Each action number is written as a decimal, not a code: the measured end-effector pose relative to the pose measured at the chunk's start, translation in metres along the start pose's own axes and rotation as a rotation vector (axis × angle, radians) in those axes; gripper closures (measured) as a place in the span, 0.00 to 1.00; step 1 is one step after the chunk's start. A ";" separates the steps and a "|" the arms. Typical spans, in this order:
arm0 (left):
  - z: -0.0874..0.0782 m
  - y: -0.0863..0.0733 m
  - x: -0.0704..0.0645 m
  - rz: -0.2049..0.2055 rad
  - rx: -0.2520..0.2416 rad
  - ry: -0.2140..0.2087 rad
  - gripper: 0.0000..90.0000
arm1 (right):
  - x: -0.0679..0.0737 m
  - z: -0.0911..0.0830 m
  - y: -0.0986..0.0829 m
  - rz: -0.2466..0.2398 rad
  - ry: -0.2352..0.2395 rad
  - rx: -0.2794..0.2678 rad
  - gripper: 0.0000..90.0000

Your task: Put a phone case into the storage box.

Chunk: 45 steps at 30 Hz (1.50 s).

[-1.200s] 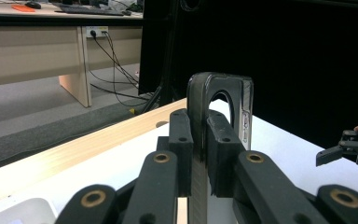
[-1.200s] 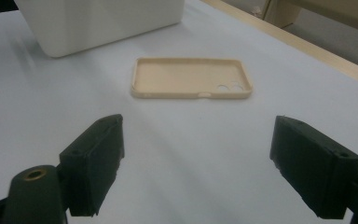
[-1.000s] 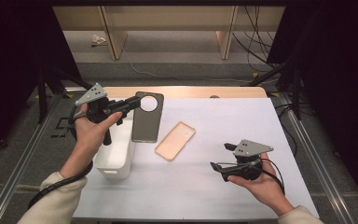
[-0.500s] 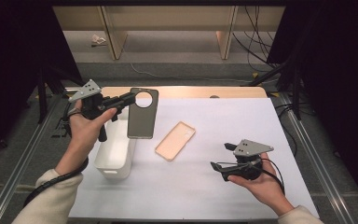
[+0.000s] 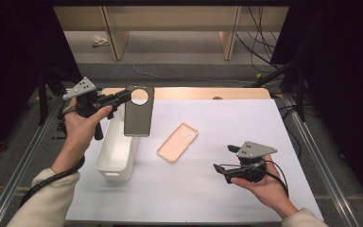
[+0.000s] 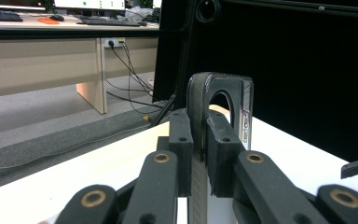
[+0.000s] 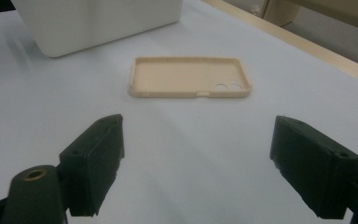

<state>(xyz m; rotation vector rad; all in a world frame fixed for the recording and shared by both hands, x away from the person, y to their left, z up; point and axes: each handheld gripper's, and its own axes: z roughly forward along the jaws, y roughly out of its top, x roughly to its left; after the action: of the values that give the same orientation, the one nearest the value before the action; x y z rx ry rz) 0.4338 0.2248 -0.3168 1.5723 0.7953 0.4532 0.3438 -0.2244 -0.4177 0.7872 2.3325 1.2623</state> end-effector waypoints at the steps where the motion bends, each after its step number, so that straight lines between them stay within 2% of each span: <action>1: 0.000 0.000 0.001 0.000 -0.001 0.000 0.91 | 0.000 0.000 0.000 0.000 0.000 0.000 0.21; 27: -0.010 0.001 0.030 -0.006 0.004 0.053 0.91 | 0.000 0.000 0.000 0.000 -0.002 0.003 0.21; 45: -0.011 0.001 0.050 0.008 0.022 0.111 0.91 | 0.000 0.000 0.000 0.000 -0.003 0.002 0.21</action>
<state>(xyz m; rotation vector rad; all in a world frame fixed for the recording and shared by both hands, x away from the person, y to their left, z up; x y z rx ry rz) 0.4606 0.2677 -0.3213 1.5814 0.8817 0.5425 0.3438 -0.2246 -0.4180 0.7893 2.3321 1.2577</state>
